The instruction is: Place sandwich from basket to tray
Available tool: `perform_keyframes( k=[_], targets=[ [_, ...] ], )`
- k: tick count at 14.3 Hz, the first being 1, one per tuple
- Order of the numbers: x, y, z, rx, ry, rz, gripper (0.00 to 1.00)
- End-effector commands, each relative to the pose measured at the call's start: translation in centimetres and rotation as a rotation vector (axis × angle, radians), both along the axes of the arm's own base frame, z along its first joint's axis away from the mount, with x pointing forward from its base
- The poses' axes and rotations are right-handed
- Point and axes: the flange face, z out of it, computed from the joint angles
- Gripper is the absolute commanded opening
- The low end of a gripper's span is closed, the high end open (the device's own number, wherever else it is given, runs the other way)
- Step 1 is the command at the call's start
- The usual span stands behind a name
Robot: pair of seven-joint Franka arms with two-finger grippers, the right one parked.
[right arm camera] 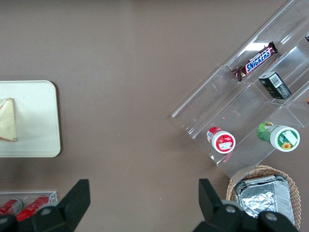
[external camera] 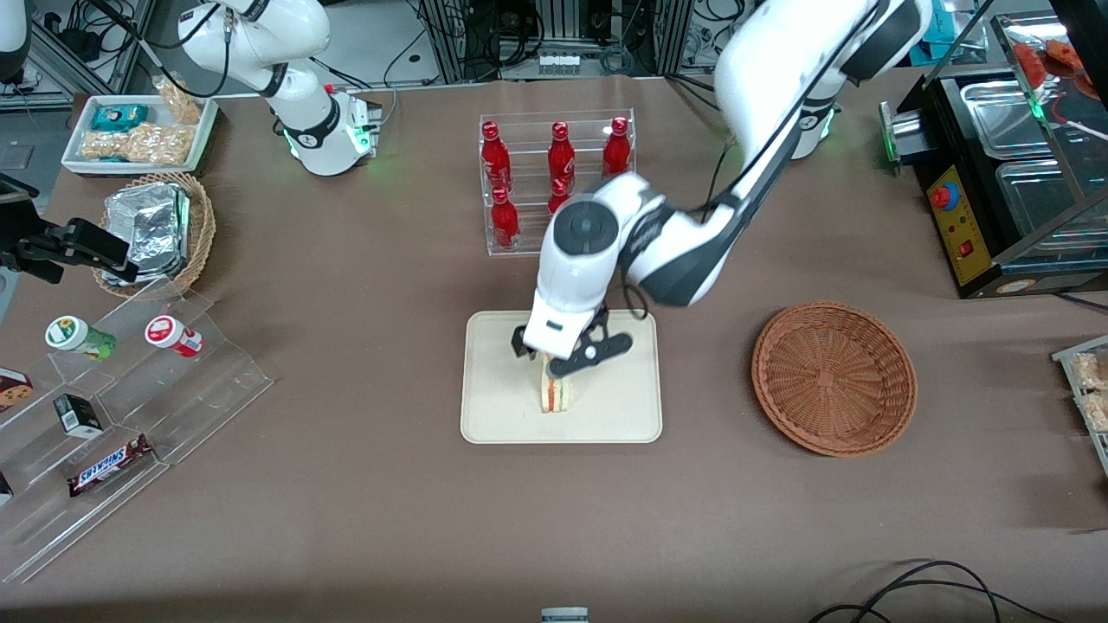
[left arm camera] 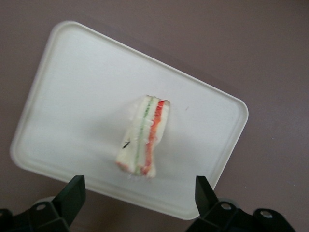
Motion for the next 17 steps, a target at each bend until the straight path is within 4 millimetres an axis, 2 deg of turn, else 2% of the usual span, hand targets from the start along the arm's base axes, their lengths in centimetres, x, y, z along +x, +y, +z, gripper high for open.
perform_keyframes(
  k=[1, 5, 6, 8, 14, 17],
  targets=[
    [-0.4, 5.0, 2.4, 0.114, -0.002, 0.012, 1.0],
    [2.9, 13.5, 4.3, 0.183, 0.073, 0.122, 1.0],
    [3.0, 15.3, 4.1, 0.199, 0.09, 0.142, 1.0],
    [2.2, 18.9, 4.0, 0.229, 0.107, 0.125, 1.0],
    [0.4, 30.1, 5.5, 0.256, 0.16, -0.013, 1.0],
    [-1.3, 34.6, 7.8, 0.202, 0.171, -0.107, 1.0]
  ],
)
